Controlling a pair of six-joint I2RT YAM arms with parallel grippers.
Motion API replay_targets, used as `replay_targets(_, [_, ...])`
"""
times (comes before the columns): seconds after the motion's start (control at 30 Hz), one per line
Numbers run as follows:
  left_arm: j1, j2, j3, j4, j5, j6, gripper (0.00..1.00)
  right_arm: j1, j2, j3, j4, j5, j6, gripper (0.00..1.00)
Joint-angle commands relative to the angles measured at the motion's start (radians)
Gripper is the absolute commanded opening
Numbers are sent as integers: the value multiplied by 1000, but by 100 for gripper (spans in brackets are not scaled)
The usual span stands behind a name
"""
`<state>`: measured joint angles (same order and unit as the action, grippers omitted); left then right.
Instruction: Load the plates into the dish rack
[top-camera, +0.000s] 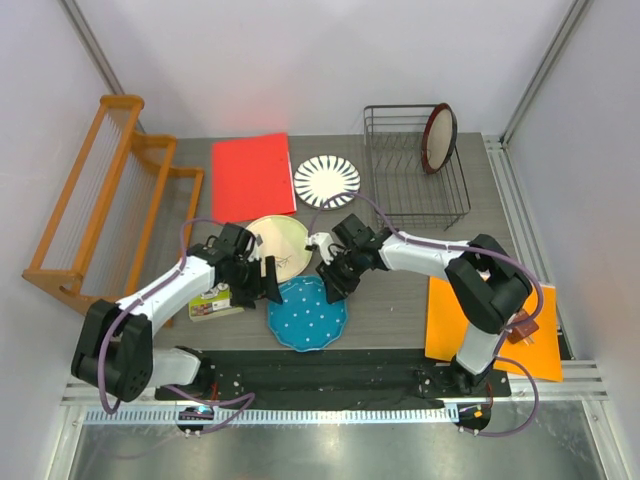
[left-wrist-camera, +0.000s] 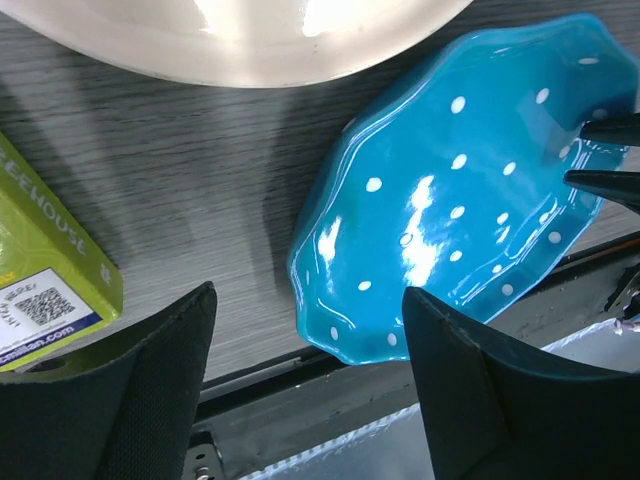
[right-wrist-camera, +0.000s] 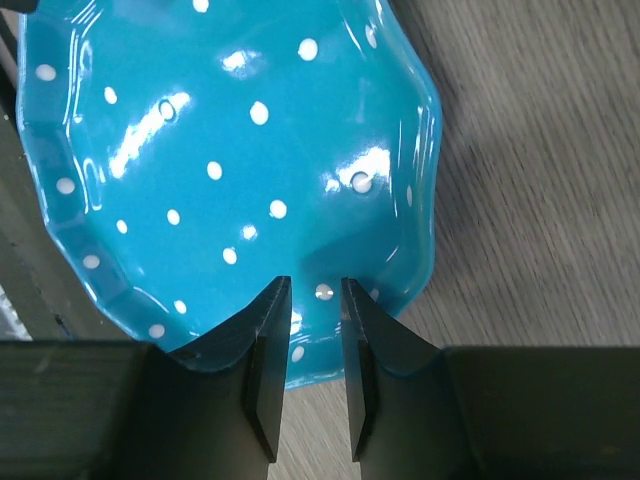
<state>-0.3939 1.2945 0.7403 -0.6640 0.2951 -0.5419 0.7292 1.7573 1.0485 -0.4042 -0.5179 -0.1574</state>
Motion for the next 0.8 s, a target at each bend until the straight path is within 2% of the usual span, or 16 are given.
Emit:
replay_targets(0.0, [4,22,-16,76,53,-38,73,-10,-10,-22,51,116,38,32])
replay_targets(0.17, [0,81,-21,133,85,-39,68,-53,-61,-62,51,191,32,32])
replay_targets(0.43, [-46,163,13,245,160,-39,69,-137,-84,-61,28,205,-11,32])
replay_targets(0.53, [-75,184,18,351,206,-70,71,-136,-116,-45,-5,125,-13,41])
replay_targets(0.57, [-83,190,22,369,231,-78,71,-140,-133,-41,-16,105,-8,49])
replay_targets(0.67, [-120,206,28,431,269,-113,72,-163,-229,-39,-74,12,15,60])
replay_targets(0.77, [-149,223,31,463,276,-141,72,-233,-294,-51,-137,-47,42,62])
